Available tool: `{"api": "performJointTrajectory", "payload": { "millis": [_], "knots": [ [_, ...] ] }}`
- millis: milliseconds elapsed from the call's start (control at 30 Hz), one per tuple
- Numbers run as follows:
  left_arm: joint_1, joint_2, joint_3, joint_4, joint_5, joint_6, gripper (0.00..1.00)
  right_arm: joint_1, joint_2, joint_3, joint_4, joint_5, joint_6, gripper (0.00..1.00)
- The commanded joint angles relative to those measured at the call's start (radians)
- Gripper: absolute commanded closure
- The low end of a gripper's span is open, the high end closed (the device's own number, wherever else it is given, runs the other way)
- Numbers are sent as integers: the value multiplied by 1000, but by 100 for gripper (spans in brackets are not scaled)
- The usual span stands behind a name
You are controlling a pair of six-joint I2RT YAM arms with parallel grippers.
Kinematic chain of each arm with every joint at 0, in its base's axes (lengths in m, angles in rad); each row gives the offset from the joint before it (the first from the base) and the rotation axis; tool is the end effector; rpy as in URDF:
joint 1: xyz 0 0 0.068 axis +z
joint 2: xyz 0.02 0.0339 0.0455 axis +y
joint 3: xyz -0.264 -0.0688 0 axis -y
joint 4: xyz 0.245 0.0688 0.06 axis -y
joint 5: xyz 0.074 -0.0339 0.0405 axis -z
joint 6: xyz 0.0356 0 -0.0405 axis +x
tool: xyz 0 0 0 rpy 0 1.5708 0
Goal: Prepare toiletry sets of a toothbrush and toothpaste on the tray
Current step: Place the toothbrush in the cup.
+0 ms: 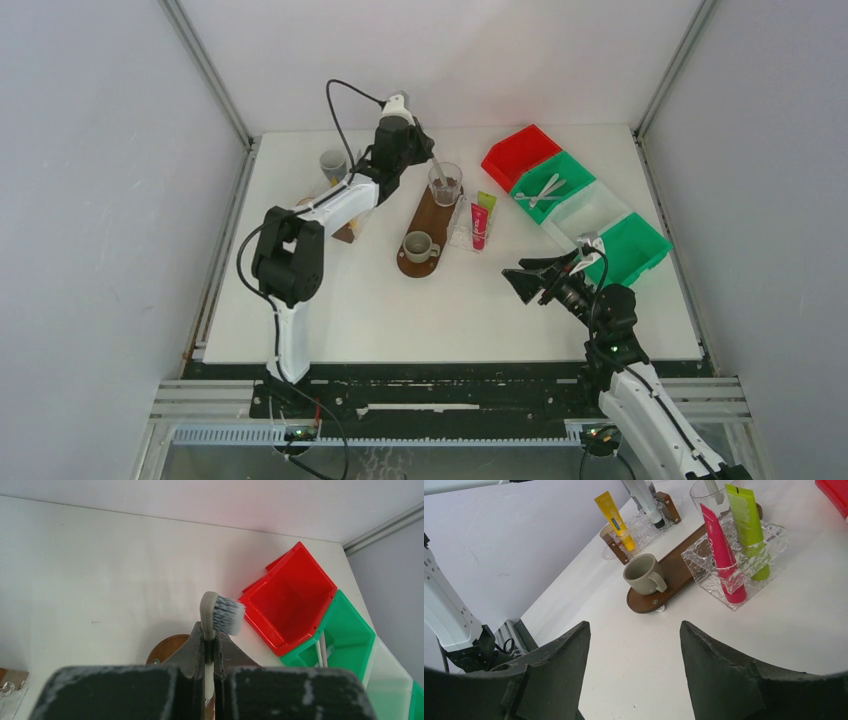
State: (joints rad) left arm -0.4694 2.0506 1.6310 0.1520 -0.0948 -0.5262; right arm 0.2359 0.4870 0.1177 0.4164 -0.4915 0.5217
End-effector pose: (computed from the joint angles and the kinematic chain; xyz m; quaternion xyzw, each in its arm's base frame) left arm 0.4435 -0.2212 0.2737 -0.0513 0.7931 -0.2562 0.5502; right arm 0.1342 0.0495 0.2095 -0.0789 0.6878 0.4156 0.5900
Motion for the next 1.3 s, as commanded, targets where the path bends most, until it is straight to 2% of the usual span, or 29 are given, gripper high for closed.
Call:
{"api": "performJointTrajectory", "payload": {
  "millis": [0, 600, 1067, 1200, 1267],
  "knots": [
    [-8, 7, 52, 37, -6, -15, 100, -6, -7, -7, 32, -7, 5, 26],
    [-8, 27, 19, 27, 31, -56, 86, -12, -10, -9, 30, -8, 7, 26],
    [-9, -51, -51, 27, 43, -49, 68, -18, -4, -11, 32, -11, 9, 26],
    [-8, -115, -109, 39, 9, -40, 55, -21, -3, -11, 32, -17, 6, 26],
    [-8, -163, -155, 67, -6, -28, 45, -21, -1, -10, 35, -22, 4, 26]
  ]
}}
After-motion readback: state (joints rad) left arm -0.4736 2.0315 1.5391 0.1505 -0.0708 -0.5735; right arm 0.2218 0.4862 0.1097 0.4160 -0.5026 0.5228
